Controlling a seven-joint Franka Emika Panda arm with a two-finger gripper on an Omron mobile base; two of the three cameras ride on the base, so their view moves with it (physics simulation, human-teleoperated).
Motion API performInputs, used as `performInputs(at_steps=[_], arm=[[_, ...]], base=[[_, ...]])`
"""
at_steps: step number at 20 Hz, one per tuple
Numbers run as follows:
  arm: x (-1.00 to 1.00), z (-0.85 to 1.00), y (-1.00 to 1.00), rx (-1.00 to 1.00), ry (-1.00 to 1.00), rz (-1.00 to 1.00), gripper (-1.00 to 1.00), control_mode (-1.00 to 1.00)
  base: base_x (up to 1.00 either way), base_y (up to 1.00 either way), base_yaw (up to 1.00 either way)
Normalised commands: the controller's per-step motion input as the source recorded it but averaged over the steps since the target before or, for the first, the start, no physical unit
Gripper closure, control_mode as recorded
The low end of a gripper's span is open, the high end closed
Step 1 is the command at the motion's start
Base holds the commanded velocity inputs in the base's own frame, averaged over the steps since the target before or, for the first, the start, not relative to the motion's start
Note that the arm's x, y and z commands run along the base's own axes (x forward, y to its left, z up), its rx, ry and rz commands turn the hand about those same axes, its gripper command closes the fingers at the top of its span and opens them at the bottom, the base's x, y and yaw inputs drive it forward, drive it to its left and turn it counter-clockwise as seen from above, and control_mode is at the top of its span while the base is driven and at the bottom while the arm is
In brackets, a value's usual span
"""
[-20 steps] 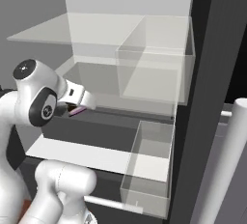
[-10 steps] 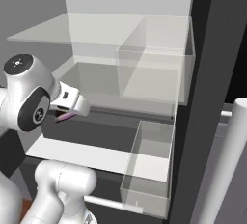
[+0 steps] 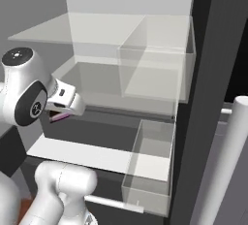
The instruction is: Take the cakes from the fridge and place them on the empty tray on the dining counter.
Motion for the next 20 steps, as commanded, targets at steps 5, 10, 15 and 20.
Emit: performInputs(at_steps=[5, 10, 15, 20], arm=[[0.0, 0.0, 0.0, 0.0, 0.0, 0.0, 1.0, 1.0], [0.0, 0.0, 0.0, 0.0, 0.0, 0.0, 1.0, 1.0], [0.0, 0.0, 0.0, 0.0, 0.0, 0.0, 1.0, 1.0], [0.0, 0.0, 0.0, 0.0, 0.0, 0.0, 1.0, 1.0]], base=[[-1.0, 0.01, 0.0], [-0.93, 0.13, 0.0], [-0.35, 0.67, 0.0], [-0.1, 1.0, -0.05]])
